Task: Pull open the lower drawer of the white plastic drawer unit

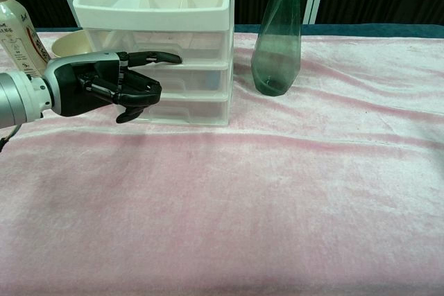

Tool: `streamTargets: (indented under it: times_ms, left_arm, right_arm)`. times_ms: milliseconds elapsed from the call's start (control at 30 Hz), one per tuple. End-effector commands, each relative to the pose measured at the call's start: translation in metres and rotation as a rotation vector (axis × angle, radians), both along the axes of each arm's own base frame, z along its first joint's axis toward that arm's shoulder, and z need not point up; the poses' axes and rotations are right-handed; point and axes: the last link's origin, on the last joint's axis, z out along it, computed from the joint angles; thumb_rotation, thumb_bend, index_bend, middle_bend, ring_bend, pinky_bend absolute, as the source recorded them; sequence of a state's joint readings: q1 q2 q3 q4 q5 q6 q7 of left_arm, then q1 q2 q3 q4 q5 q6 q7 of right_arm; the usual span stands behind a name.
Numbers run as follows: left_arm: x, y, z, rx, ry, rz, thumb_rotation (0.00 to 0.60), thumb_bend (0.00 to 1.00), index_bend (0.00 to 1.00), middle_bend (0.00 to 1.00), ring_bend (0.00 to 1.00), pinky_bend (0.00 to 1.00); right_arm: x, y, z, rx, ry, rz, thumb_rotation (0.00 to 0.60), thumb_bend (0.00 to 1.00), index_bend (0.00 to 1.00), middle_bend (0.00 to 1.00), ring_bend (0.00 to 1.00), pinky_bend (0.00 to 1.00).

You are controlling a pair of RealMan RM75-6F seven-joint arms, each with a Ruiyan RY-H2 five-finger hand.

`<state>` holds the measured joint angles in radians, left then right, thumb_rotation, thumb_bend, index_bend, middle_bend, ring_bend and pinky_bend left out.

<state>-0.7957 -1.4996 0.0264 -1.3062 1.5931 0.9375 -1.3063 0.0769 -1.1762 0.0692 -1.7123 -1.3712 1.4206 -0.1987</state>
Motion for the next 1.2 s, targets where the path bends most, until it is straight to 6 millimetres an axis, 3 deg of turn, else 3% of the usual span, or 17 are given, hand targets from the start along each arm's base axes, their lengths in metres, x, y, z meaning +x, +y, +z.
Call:
streamTargets:
  times_ms: [33,1200]
  left_arm:
    - [0.0002,-0.0003,0.0001,0.001,0.000,-0.002,0.600,0.32,0.00,0.66,0.70,0.77]
    - [0.0020,-0.0019,0.0015,0.009,0.015,-0.020,0.600,0.32,0.00,0.67,0.70,0.77]
  right_arm:
    - [0.0002,0.0001,0.0002,0.000,0.000,0.001,0.600,0.10,0.15,0.10,0.19,0.21]
    - [-0.0002,-0.0002,0.0012,-0.002,-0.001,-0.001,0.600,0.10,0.15,0.10,0.19,0.21]
